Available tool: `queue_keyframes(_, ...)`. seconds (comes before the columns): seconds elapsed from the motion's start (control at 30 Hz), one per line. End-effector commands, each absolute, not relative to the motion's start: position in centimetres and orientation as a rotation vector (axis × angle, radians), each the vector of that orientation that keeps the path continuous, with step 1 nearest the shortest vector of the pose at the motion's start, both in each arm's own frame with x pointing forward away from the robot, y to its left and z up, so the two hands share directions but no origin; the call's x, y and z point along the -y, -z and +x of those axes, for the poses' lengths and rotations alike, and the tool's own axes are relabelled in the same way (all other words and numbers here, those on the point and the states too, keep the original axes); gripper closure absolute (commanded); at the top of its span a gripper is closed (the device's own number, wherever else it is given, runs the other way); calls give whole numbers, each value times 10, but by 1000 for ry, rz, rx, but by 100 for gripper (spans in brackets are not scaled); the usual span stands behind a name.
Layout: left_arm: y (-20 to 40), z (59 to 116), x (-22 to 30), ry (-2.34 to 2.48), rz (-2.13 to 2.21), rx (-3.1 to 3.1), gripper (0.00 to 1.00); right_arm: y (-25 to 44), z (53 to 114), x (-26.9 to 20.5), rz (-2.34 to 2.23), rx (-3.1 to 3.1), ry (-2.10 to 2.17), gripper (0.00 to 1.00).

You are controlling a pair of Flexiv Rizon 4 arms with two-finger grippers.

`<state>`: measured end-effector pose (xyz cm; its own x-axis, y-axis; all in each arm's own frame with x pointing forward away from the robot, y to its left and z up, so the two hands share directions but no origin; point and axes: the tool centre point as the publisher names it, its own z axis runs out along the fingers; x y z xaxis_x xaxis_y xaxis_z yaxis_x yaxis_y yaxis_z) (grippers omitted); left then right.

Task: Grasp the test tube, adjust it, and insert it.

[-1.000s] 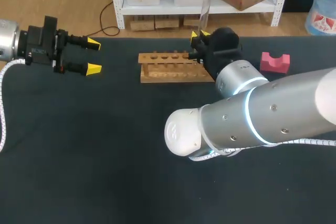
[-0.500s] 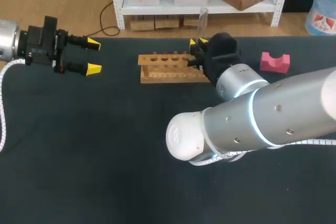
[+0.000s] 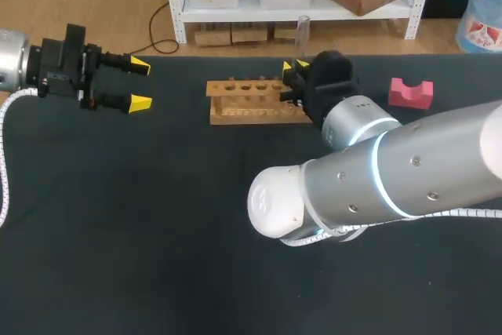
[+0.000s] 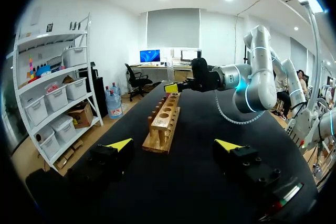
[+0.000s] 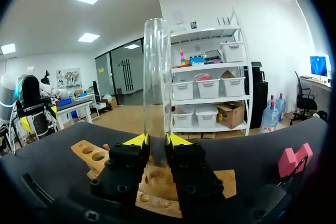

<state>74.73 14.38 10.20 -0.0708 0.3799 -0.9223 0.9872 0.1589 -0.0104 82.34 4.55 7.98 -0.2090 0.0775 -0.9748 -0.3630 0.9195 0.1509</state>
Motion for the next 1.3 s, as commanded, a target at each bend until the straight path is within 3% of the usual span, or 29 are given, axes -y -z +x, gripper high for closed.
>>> queue_keyframes(0.03,-101,748,-144,910,1350,-1591,0,-77,824,-47,-211,-1741,-403,100)
queue_keyframes(0.57,-101,748,-144,910,1350,-1591,0,-76,818,-46,-205,-1758,-386,97)
queue_keyframes(0.6,-101,748,-144,910,1350,-1591,0,-76,817,-46,-206,-1759,-386,76)
queue_keyframes(0.7,-101,748,-144,910,1350,-1591,0,-76,816,-47,-211,-1765,-387,42)
queue_keyframes(0.73,-101,748,-144,910,1350,-1591,0,-76,816,-47,-212,-1767,-388,3)
queue_keyframes(0.77,-101,748,-144,910,1350,-1591,0,-77,816,-47,-213,-1768,-388,0)
queue_keyframes(1.3,-101,748,-144,910,1350,-1591,0,-94,798,-37,-237,-1760,-390,0)
